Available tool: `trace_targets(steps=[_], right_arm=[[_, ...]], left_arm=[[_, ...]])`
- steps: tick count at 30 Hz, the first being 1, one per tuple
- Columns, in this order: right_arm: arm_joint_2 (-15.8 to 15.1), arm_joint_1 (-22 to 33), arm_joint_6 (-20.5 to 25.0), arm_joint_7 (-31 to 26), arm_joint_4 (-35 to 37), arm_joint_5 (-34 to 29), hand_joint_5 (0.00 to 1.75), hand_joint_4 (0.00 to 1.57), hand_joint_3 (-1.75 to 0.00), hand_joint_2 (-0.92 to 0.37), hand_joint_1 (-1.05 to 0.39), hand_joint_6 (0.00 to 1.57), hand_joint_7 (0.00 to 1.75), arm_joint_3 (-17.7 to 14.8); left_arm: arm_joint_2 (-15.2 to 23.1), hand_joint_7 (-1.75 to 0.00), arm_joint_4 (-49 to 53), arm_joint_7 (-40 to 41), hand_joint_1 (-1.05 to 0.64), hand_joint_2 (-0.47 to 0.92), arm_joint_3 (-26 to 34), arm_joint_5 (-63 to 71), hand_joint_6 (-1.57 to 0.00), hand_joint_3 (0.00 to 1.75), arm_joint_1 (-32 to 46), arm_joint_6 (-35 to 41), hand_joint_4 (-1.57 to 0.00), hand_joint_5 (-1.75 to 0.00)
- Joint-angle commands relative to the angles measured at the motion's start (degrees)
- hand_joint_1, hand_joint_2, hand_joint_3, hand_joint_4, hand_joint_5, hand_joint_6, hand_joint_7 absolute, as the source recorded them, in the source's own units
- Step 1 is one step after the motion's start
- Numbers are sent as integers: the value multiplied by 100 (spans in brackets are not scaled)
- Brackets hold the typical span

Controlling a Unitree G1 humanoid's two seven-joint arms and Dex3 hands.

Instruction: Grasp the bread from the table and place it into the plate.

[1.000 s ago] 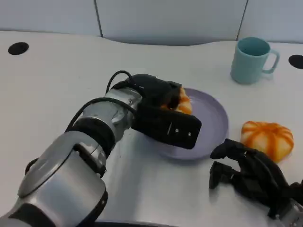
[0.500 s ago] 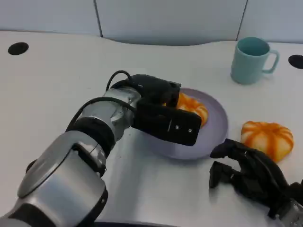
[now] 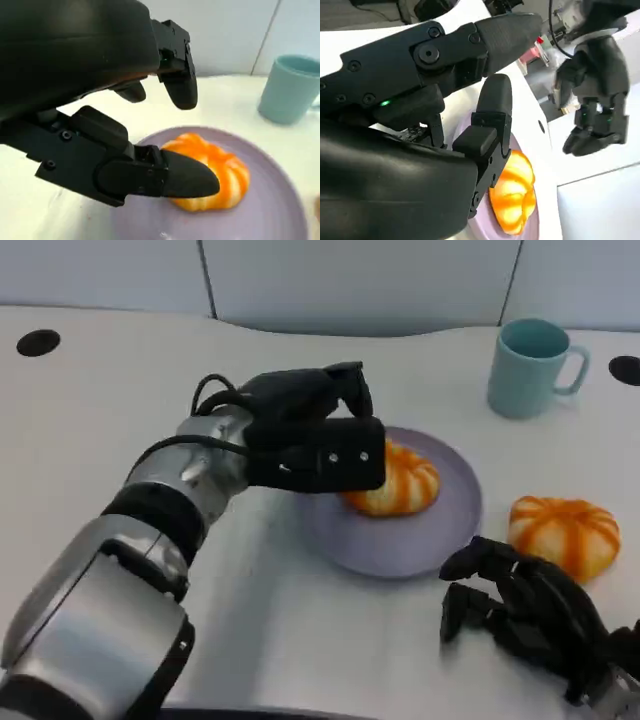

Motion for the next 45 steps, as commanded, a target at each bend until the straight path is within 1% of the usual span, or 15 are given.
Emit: trace_targets(steps=[1, 2, 3, 4, 6, 11, 15, 19, 22, 25, 28, 31, 34, 41, 45], right_arm=[[-147, 213, 95, -187, 125, -169, 158, 65, -11, -92, -54, 74, 103, 41], [-144, 200, 169, -144, 133, -99, 157, 65, -12, -92, -53, 73, 104, 0], [-157, 197, 170, -174, 132, -118, 158, 64, -12, -92, -50, 72, 105, 13], [-173, 194, 162, -230, 132, -159, 158, 64, -11, -92, -53, 72, 105, 35], [-194, 187, 130, -292, 150, -212, 157, 63, -12, -92, -54, 72, 106, 65], [-199, 133, 167, -89, 256, -88, 161, 62, -14, -92, -51, 70, 107, -23], [-224, 149, 153, -208, 233, -181, 160, 62, -14, -92, -52, 72, 107, 10], [-229, 169, 185, -282, 171, -229, 159, 63, -15, -92, -51, 71, 108, 43], [-219, 125, 210, -246, 310, -180, 164, 61, -12, -92, -52, 69, 115, -6], [-224, 67, 119, -259, 536, -198, 155, 69, -9, -92, -53, 73, 107, -49], [-244, 83, 144, -263, 431, -226, 158, 67, -15, -92, -50, 69, 108, -29], [-258, 133, 312, -334, 178, -245, 168, 66, -14, -92, -53, 67, 117, 18], [-244, 135, 309, -302, 203, -208, 170, 63, -13, -92, -52, 65, 120, -17], [-247, 118, 424, -489, 153, -252, 167, 62, -13, -92, -52, 65, 120, 4], [-253, 56, 416, -514, 234, -254, 165, 63, -12, -92, -52, 66, 119, -6]], left_arm=[[231, -114, -140, -257, -88, 92, 615, -704, 0, 40, 419, -605, 0, -104], [247, -114, -164, -391, -88, 92, 800, -923, 0, 39, 496, -703, 0, -118], [259, -114, -187, -504, -88, 92, 962, -1116, -1, 38, 567, -799, -2, -125], [263, -112, -211, -638, -88, 92, 1140, -1322, -3, 37, 641, -884, -5, -130], [271, -107, -253, -833, -89, 92, 1362, -1583, -9, 36, 739, -988, -10, -133], [357, -93, -490, -1470, -89, 92, 1957, -2339, -22, 34, 1217, -1407, -21, -142], [301, -84, -790, -2024, -83, 92, 2475, -3047, -33, 30, 1636, -1471, -31, -142], [245, -80, -1298, -2522, -81, 92, 2848, -3679, -37, 31, 2212, -1573, -30, -141], [196, -83, -1781, -2906, -81, 92, 3062, -4140, -38, 30, 2676, -1540, -27, -144], [158, -84, -2294, -3248, -82, 92, 3239, -4598, -40, 28, 3123, -1377, -32, -144], [174, -84, -2821, -3373, -84, 92, 3308, -4829, -40, 30, 3536, -1244, -33, -144], [167, -86, -3296, -3379, -85, 92, 3361, -4991, -42, 31, 3881, -1100, -36, -145], [159, -89, -3649, -3444, -83, 92, 3388, -5166, -43, 31, 4161, -953, -39, -147], [46, -103, -4444, -3683, -80, 92, 3452, -5730, -48, 26, 4948, -418, -45, -150], [16, -118, -4631, -3686, -81, 92, 3457, -5771, -44, 25, 5253, -321, -42, -158]])
